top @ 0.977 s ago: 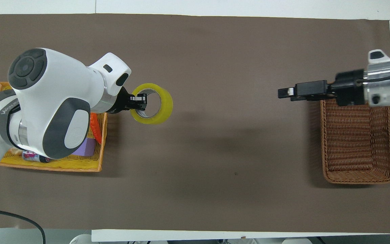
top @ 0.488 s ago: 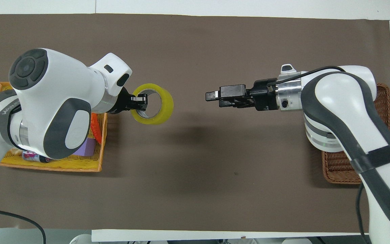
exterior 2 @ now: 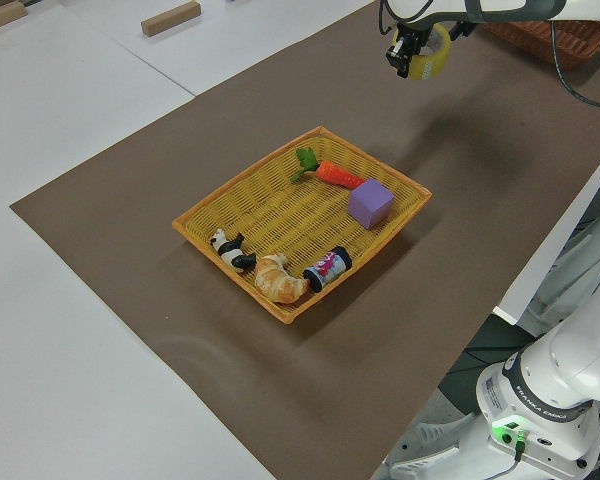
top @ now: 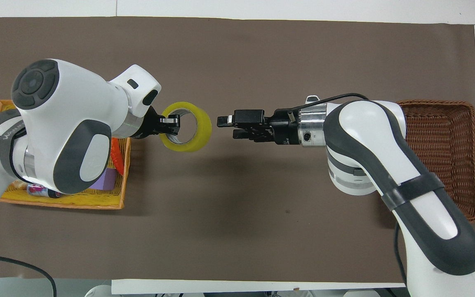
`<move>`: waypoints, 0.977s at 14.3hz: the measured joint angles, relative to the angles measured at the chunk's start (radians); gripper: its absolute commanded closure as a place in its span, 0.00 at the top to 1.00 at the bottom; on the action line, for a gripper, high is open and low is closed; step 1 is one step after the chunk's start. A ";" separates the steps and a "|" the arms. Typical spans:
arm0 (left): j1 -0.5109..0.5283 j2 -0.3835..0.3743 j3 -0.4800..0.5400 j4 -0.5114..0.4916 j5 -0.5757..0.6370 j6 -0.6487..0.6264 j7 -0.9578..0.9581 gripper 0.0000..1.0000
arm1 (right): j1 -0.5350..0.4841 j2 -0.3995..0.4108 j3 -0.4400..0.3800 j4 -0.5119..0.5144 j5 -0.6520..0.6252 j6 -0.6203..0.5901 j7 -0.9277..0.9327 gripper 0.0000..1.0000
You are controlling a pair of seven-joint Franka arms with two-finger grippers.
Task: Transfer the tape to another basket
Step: 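Hold the tape with the left gripper while the right gripper reaches it, then grasp the tape with the right gripper while the left gripper holds it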
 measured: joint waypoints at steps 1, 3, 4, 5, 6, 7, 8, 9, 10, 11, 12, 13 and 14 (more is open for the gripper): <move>0.000 0.000 0.000 0.000 0.000 0.000 0.000 0.00 | 0.011 0.011 0.000 0.000 0.028 0.004 -0.002 1.00; 0.000 0.000 0.000 0.000 0.000 0.000 0.000 0.00 | 0.029 0.023 0.000 0.001 0.047 0.022 -0.004 1.00; 0.000 0.000 0.000 0.000 0.000 0.000 0.000 0.00 | 0.040 0.023 0.000 0.002 0.048 0.034 -0.004 1.00; 0.000 0.000 0.000 0.000 0.000 0.000 0.000 0.00 | 0.050 0.023 -0.001 0.003 0.048 0.041 -0.004 1.00; -0.001 0.001 0.000 0.000 0.000 0.000 0.000 0.00 | 0.059 0.023 -0.001 0.003 0.048 0.054 -0.004 1.00; -0.001 0.001 0.000 0.000 0.000 0.000 0.000 0.00 | 0.069 0.023 0.000 0.004 0.048 0.068 -0.004 1.00; -0.001 0.001 0.000 0.000 0.000 0.000 0.000 0.00 | 0.081 0.024 0.000 0.007 0.048 0.079 -0.004 1.00; -0.001 0.001 0.000 0.000 0.000 0.000 0.000 0.00 | 0.092 0.024 0.000 0.008 0.048 0.087 -0.004 1.00; -0.001 0.001 0.000 0.000 0.000 0.000 -0.001 0.00 | 0.100 0.024 0.000 0.010 0.048 0.095 -0.004 1.00; -0.001 0.001 0.000 0.000 0.000 0.000 -0.001 0.00 | 0.103 0.024 0.000 0.011 0.048 0.097 -0.010 1.00; -0.001 0.001 0.000 0.000 0.000 0.000 -0.001 0.00 | 0.103 0.025 0.000 0.014 0.048 0.098 -0.019 0.99; -0.001 0.001 0.000 0.000 0.000 0.000 -0.001 0.00 | 0.103 0.026 -0.002 0.018 0.048 0.100 -0.026 0.98; -0.001 0.001 0.000 0.000 0.000 0.000 -0.001 0.00 | 0.102 0.026 -0.003 0.021 0.048 0.101 -0.029 0.95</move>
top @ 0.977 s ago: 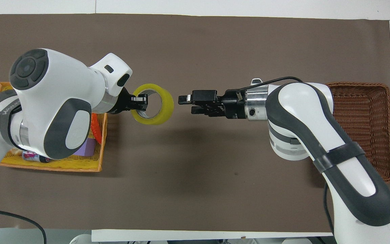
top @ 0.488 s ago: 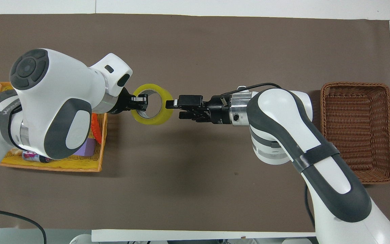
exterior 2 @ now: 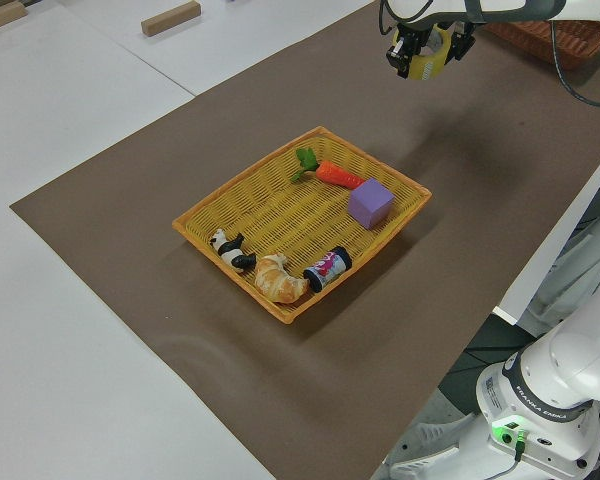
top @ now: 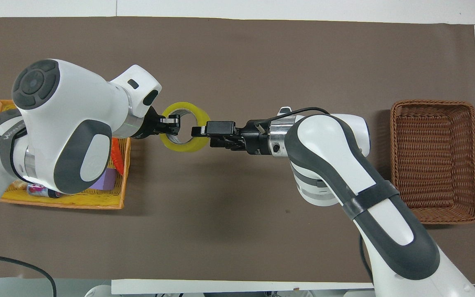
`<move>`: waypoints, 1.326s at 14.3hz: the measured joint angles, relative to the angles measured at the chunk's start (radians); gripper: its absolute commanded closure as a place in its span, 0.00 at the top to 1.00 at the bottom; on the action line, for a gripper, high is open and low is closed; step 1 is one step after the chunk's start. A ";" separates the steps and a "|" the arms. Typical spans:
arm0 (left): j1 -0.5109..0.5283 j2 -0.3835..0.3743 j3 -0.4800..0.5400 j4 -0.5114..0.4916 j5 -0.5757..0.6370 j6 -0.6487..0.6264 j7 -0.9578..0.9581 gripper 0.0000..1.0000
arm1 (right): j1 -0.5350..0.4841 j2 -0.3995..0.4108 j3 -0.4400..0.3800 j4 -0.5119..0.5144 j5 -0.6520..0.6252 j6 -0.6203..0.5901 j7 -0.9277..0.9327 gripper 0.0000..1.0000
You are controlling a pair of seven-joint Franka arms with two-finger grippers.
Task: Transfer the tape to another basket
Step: 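Grasp the tape with the right gripper while the left gripper holds it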
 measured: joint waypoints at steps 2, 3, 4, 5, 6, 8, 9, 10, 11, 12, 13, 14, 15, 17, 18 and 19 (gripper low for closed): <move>0.000 0.000 0.000 0.000 0.000 0.000 0.000 0.00 | 0.000 0.000 -0.001 0.004 0.000 0.002 -0.006 0.92; 0.000 0.000 0.000 0.000 0.000 0.000 0.000 0.00 | 0.000 0.001 -0.001 0.006 0.000 0.006 -0.006 0.92; 0.000 0.000 0.000 0.000 0.000 0.000 0.000 0.00 | 0.000 0.002 -0.001 0.010 0.000 0.014 -0.007 0.92; 0.000 0.000 0.000 0.000 0.000 0.000 0.000 0.00 | 0.000 0.004 -0.001 0.014 0.000 0.022 -0.007 0.92; 0.000 0.000 0.000 0.000 0.000 0.000 0.000 0.00 | 0.000 0.006 -0.001 0.019 0.000 0.033 -0.007 0.91; 0.000 0.000 0.000 0.000 0.000 0.000 0.000 0.00 | 0.000 0.011 0.000 0.028 0.000 0.045 -0.008 0.89; 0.000 0.000 0.000 0.000 0.000 0.000 -0.001 0.00 | 0.000 0.013 0.000 0.031 0.000 0.047 -0.008 0.89; 0.000 0.000 0.000 0.000 0.000 0.000 -0.001 0.00 | 0.001 0.014 0.000 0.032 0.000 0.048 -0.008 0.89; 0.000 0.000 0.000 0.000 0.000 0.000 -0.001 0.00 | 0.001 0.014 0.000 0.033 0.000 0.048 -0.008 0.88; 0.000 0.000 0.000 0.000 0.000 0.000 -0.001 0.00 | 0.002 0.014 0.000 0.034 0.000 0.048 -0.008 0.88; 0.000 0.000 0.000 0.000 0.000 0.000 -0.001 0.00 | 0.003 0.014 0.001 0.034 0.000 0.050 -0.008 0.88; 0.000 0.000 0.000 0.000 0.000 0.000 -0.001 0.00 | 0.005 0.014 0.001 0.035 0.000 0.053 -0.008 0.85; -0.001 0.000 0.000 0.000 0.000 0.000 -0.001 0.00 | 0.005 0.015 0.001 0.035 0.000 0.054 -0.008 0.81; -0.001 0.000 0.000 0.000 0.000 0.000 -0.001 0.00 | 0.005 0.015 0.001 0.036 0.000 0.055 -0.008 0.65; -0.001 0.000 0.000 0.000 0.000 0.000 -0.001 0.00 | 0.005 0.015 0.001 0.036 0.000 0.055 -0.008 0.45; -0.001 0.000 0.000 0.000 0.000 0.000 -0.001 0.00 | 0.005 0.015 0.001 0.036 0.000 0.055 -0.008 0.24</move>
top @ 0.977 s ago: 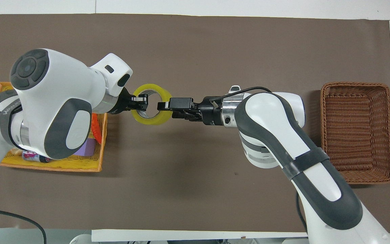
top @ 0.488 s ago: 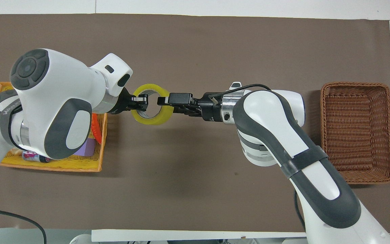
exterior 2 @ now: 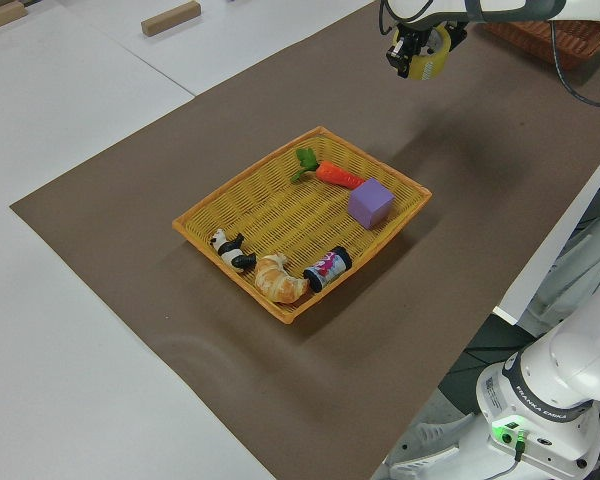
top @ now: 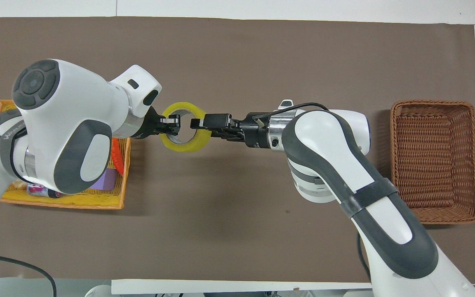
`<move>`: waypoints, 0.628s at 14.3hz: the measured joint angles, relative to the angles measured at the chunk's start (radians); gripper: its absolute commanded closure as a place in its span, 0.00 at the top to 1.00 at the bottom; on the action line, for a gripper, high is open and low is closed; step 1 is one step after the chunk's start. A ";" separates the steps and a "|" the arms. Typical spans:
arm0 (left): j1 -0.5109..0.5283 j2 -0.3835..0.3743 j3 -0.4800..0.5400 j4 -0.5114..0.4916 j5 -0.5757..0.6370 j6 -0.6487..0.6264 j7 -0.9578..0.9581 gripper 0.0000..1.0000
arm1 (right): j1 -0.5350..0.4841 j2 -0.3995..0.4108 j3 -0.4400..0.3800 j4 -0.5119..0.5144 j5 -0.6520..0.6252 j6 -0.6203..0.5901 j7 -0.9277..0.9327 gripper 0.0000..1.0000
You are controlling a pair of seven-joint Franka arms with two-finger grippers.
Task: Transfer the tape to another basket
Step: 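Grasp the tape with the right gripper while the left gripper holds it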
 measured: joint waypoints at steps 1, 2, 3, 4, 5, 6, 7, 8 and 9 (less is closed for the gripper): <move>0.000 0.000 0.000 0.000 0.000 0.000 0.000 0.00 | 0.000 0.000 0.000 0.000 0.000 0.000 0.000 0.05; 0.000 0.000 0.000 0.000 0.000 0.000 0.000 0.00 | 0.000 0.001 -0.001 0.000 0.000 0.000 0.000 0.00; 0.000 0.000 0.001 0.001 -0.001 0.000 0.000 0.00 | 0.000 0.001 -0.001 0.001 0.000 -0.001 -0.004 0.00; 0.000 0.000 0.001 0.001 -0.001 -0.001 0.000 0.00 | 0.000 0.002 -0.001 0.001 0.000 -0.001 -0.006 0.00; 0.000 0.000 0.001 0.001 -0.001 -0.001 0.000 0.00 | 0.000 0.002 -0.001 0.001 0.000 -0.001 -0.007 0.00; 0.000 0.000 0.001 0.001 -0.001 -0.001 0.000 0.00 | 0.000 0.002 -0.001 0.001 0.000 -0.001 -0.008 0.00; 0.000 0.000 0.001 0.001 -0.001 -0.001 0.000 0.02 | 0.000 0.002 -0.001 0.001 0.000 -0.001 -0.008 0.00; 0.000 0.000 0.002 0.001 -0.001 -0.001 0.000 0.20 | 0.000 0.002 -0.001 0.001 0.000 -0.001 -0.008 0.00; 0.000 0.000 0.002 0.001 -0.001 -0.001 -0.001 0.62 | 0.000 0.002 -0.001 0.001 0.000 -0.001 -0.009 0.00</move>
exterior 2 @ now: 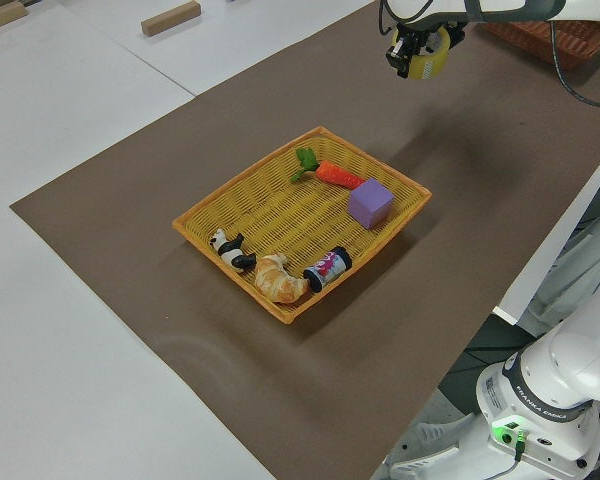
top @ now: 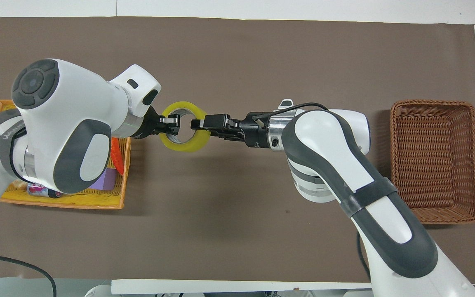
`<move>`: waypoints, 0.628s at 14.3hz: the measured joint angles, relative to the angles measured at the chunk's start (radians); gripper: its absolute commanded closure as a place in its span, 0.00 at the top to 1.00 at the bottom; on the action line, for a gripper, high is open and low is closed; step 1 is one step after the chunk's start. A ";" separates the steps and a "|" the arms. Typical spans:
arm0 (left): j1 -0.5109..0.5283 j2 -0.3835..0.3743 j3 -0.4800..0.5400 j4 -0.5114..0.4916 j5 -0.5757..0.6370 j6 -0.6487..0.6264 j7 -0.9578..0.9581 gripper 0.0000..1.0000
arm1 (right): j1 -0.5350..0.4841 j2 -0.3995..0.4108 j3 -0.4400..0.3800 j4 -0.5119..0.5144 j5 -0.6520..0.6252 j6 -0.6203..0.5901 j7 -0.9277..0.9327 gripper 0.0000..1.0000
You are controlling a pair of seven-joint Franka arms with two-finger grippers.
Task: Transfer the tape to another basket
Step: 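Grasp the tape with the right gripper while the left gripper holds it, then carry the tape with the right gripper while the left gripper withdraws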
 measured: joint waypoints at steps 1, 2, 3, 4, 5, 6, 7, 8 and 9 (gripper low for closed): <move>0.000 0.000 0.000 0.000 0.000 0.000 0.000 0.98 | 0.000 0.000 0.000 0.000 0.000 0.000 0.000 0.00; 0.000 0.000 0.000 0.004 0.000 0.001 0.000 1.00 | 0.000 0.001 0.000 0.000 0.000 0.000 0.000 0.00; 0.000 0.000 0.000 0.013 0.000 0.001 0.000 1.00 | 0.000 0.002 0.000 0.000 0.000 0.000 0.000 0.00; 0.000 -0.001 0.000 0.029 0.000 0.000 0.000 1.00 | 0.000 0.004 0.000 0.000 0.000 0.000 0.000 0.00; 0.000 -0.002 0.002 0.053 0.000 -0.007 0.000 1.00 | 0.000 0.006 0.000 0.000 0.000 0.000 0.000 0.00; 0.000 -0.005 0.005 0.086 0.000 -0.036 -0.001 1.00 | 0.000 0.008 0.000 0.000 0.000 0.000 0.000 0.00; 0.005 -0.011 0.011 0.127 0.000 -0.087 -0.002 1.00 | -0.001 0.009 -0.001 0.000 -0.001 0.000 0.000 0.00; 0.020 -0.018 0.015 0.169 0.000 -0.145 -0.002 1.00 | -0.005 0.009 -0.002 0.001 -0.005 -0.002 0.000 0.00; 0.042 -0.027 0.020 0.208 0.001 -0.200 -0.002 1.00 | -0.016 0.008 -0.004 0.003 -0.012 -0.011 0.000 0.00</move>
